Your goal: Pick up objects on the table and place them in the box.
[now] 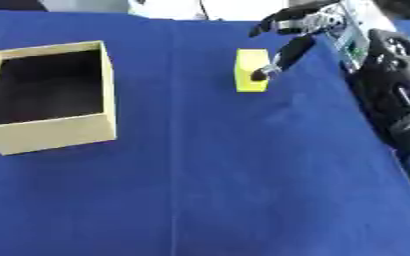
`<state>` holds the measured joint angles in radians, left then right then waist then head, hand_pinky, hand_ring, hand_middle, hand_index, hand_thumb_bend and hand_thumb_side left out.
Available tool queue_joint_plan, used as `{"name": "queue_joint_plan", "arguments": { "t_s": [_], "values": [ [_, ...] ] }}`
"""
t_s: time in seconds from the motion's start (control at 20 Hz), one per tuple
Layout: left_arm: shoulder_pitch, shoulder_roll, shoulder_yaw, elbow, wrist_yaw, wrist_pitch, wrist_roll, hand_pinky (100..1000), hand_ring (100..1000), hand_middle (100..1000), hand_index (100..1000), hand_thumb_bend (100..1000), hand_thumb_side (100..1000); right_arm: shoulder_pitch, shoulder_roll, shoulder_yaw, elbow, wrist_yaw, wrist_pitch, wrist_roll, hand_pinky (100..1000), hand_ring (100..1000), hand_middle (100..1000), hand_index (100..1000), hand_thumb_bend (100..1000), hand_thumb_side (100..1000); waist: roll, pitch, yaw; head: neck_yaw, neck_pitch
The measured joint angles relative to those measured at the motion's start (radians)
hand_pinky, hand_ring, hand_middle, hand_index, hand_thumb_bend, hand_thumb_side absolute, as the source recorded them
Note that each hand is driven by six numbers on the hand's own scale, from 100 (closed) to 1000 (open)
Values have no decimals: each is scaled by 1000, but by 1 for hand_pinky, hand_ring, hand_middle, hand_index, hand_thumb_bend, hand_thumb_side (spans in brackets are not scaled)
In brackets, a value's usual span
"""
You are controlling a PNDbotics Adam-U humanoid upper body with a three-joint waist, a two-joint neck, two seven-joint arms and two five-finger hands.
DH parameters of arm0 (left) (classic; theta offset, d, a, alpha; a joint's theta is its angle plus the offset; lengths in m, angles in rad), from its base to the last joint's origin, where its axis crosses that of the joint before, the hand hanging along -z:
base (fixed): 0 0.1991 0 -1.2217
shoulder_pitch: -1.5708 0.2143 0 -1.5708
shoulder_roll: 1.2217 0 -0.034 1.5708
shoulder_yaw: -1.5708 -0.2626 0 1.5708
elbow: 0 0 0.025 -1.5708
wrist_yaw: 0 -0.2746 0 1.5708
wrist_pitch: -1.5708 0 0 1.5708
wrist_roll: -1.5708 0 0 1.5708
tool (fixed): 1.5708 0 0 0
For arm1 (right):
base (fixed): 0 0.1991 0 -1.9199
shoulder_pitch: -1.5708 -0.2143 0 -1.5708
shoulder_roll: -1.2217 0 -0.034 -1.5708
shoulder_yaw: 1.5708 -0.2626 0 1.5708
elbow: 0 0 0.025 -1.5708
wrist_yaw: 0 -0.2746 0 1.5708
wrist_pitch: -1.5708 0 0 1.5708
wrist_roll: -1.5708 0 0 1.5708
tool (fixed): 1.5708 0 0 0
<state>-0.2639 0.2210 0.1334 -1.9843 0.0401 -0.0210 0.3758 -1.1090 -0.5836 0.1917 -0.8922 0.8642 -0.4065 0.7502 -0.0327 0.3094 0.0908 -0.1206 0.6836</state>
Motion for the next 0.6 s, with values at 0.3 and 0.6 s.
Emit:
{"name": "queue_joint_plan", "arguments": {
  "t_s": [0.3, 0.6],
  "values": [
    [0, 0, 0, 0, -4, 0, 0, 888, 793, 671, 614, 169, 857, 0, 0, 0, 0, 7, 3, 3, 951, 991, 951, 1000, 602, 579, -1, 1, 0, -1, -4],
    [0, 0, 0, 0, -4, 0, -1, 888, 794, 671, 614, 167, 861, -1, 0, 0, 10, 27, 6, 6, 948, 988, 947, 1000, 628, 578, -1, 4, 1, -4, -8]
  ]
}}
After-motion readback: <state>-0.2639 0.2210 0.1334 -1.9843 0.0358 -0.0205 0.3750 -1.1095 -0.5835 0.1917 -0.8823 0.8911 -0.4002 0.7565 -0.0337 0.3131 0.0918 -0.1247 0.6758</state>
